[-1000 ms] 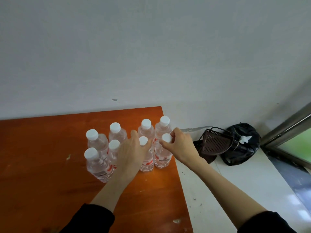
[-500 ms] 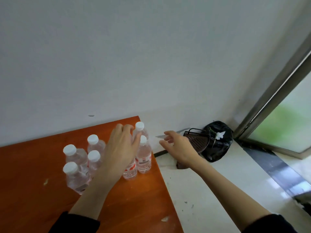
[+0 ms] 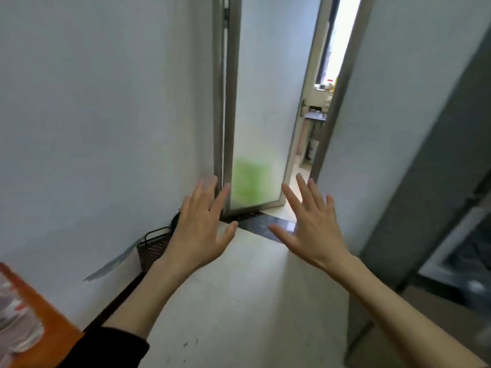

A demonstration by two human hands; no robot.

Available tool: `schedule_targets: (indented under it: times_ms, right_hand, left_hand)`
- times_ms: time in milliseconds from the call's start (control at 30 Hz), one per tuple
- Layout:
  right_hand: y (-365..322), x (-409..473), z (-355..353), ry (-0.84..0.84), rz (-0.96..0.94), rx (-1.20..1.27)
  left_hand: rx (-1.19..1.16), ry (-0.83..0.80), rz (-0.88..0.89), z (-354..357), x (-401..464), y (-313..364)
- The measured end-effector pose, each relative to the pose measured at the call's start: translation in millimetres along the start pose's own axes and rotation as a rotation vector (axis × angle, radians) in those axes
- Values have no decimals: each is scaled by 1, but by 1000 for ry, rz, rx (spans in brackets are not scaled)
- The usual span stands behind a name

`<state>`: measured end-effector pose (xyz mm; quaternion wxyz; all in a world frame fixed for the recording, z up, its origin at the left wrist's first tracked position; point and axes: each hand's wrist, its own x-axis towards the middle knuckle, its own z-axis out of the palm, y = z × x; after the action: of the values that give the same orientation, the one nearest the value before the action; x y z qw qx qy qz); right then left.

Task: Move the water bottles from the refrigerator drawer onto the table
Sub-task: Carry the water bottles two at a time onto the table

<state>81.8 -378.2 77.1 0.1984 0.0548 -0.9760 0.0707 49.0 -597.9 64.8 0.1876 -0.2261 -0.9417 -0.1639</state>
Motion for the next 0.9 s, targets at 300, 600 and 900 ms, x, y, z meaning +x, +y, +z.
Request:
schedule_targets:
  times_ms: [300, 600, 900]
  right_hand:
    - [209, -182, -80, -4, 485, -119]
    - [378, -266, -95, -49, 795, -223]
    - [540, -285, -98, -71, 966, -162]
  left_hand:
    - [-193, -194, 439, 108, 28, 254]
    - [-241, -310, 656, 228, 76, 436]
    - [-219, -422, 796, 328, 156, 587]
